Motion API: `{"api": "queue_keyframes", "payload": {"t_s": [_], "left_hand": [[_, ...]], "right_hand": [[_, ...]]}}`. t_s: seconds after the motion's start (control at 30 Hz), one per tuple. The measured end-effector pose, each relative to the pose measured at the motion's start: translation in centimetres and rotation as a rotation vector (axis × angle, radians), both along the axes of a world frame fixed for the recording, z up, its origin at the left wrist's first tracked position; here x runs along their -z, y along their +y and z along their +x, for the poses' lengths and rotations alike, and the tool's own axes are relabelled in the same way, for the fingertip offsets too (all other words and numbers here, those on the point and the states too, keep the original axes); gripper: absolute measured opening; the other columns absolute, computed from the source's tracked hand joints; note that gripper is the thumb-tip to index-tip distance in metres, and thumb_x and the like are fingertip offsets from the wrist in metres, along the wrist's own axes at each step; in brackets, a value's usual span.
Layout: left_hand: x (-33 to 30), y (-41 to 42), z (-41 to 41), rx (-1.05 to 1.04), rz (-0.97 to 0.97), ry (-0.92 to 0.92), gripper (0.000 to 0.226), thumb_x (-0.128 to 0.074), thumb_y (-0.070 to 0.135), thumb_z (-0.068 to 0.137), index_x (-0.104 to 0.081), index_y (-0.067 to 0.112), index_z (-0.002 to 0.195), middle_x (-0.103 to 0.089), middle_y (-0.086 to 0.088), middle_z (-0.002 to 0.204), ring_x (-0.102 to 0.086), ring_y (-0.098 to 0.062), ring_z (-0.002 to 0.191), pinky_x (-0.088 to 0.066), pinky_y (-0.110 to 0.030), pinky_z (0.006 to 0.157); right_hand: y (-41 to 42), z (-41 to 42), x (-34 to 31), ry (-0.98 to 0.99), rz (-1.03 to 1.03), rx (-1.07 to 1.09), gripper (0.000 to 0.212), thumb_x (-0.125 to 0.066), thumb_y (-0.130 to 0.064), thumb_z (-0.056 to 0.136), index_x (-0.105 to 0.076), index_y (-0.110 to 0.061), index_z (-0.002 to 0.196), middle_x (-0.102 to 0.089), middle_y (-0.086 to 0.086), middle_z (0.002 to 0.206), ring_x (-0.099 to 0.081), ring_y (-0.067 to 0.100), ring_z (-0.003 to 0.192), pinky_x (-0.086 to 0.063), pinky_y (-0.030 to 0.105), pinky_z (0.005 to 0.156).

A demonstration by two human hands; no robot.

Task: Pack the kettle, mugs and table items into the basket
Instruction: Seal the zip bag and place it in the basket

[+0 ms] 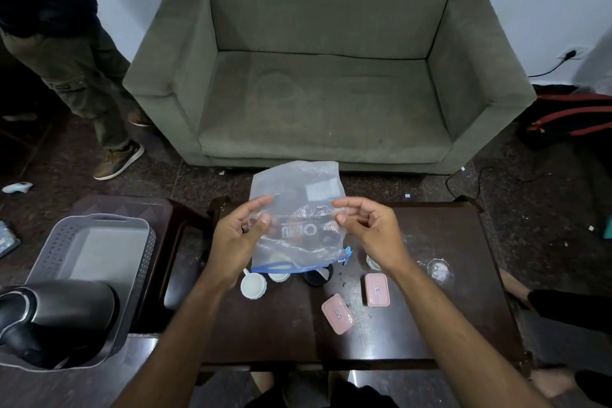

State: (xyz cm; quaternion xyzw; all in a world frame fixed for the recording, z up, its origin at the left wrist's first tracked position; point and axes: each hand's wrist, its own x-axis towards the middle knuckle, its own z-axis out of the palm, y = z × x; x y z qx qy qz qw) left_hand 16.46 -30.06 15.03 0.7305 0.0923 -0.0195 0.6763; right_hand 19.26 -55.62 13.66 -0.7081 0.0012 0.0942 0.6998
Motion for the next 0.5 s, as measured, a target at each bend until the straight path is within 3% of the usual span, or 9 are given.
{"api": "queue_keyframes", "payload": {"t_s": [0.07, 0.13, 0.23, 0.27, 0.37, 0.5], "left_hand": [[0.1, 0.5, -0.1, 0.069, 0.067, 0.024, 0.043, -0.073, 0.005, 0.091, -0.069, 0.025, 0.128, -0.075, 0.006, 0.112, -0.069, -0.001, 0.093, -0.053, -0.014, 0.084], [0.3, 0.9, -0.2, 0.125, 0.112, 0.054, 0.051, -0.078, 0.001, 0.085, -0.068, 0.022, 0.13, -0.072, 0.002, 0.125, -0.071, -0.014, 0.108, -0.056, -0.031, 0.097], [0.4, 1.2, -0.4, 0.118, 0.294, -0.009, 0.041, -0.081, 0.003, 0.081, -0.075, 0.022, 0.118, -0.072, 0.005, 0.118, -0.069, -0.017, 0.108, -0.057, -0.045, 0.094], [0.5, 1.2, -0.4, 0.102, 0.342, -0.044, 0.035, -0.081, 0.005, 0.081, -0.077, 0.024, 0.11, -0.071, 0.006, 0.11, -0.069, -0.012, 0.1, -0.058, -0.042, 0.087], [1.0, 1.2, -0.6, 0.073, 0.449, -0.119, 0.028, -0.081, 0.008, 0.082, -0.078, 0.034, 0.092, -0.06, 0.01, 0.092, -0.06, -0.005, 0.082, -0.047, -0.023, 0.07], [1.4, 1.5, -0.9, 0.065, 0.406, -0.093, 0.017, -0.081, 0.015, 0.082, -0.076, 0.03, 0.091, -0.052, 0.003, 0.112, -0.058, -0.009, 0.105, -0.047, -0.016, 0.082]], "right_hand": [[-0.2, 0.0, 0.1, 0.007, -0.018, -0.011, 0.047, -0.078, 0.005, 0.083, -0.075, -0.03, 0.114, -0.076, -0.003, 0.091, -0.064, 0.013, 0.083, -0.055, 0.027, 0.082], [-0.3, 0.1, 0.3, 0.019, -0.032, -0.013, 0.058, -0.081, 0.009, 0.077, -0.074, -0.032, 0.118, -0.071, 0.001, 0.089, -0.064, 0.01, 0.08, -0.056, 0.021, 0.081], [-0.4, 0.1, 0.5, -0.01, -0.072, 0.001, 0.054, -0.086, 0.007, 0.072, -0.079, -0.037, 0.104, -0.069, -0.007, 0.081, -0.06, 0.003, 0.067, -0.055, 0.015, 0.072], [-0.4, 0.1, 0.5, -0.035, -0.089, 0.015, 0.05, -0.087, 0.005, 0.071, -0.081, -0.036, 0.098, -0.066, -0.006, 0.078, -0.058, 0.003, 0.063, -0.054, 0.015, 0.067], [-0.2, -0.1, 0.1, -0.124, -0.167, 0.053, 0.034, -0.089, 0.001, 0.071, -0.082, -0.03, 0.083, -0.06, 0.018, 0.085, -0.057, 0.01, 0.066, -0.053, 0.022, 0.064], [-0.2, -0.4, -0.2, -0.109, -0.156, 0.015, 0.021, -0.086, 0.002, 0.074, -0.078, -0.015, 0.081, -0.059, 0.007, 0.104, -0.06, 0.006, 0.081, -0.051, 0.016, 0.071]]}}
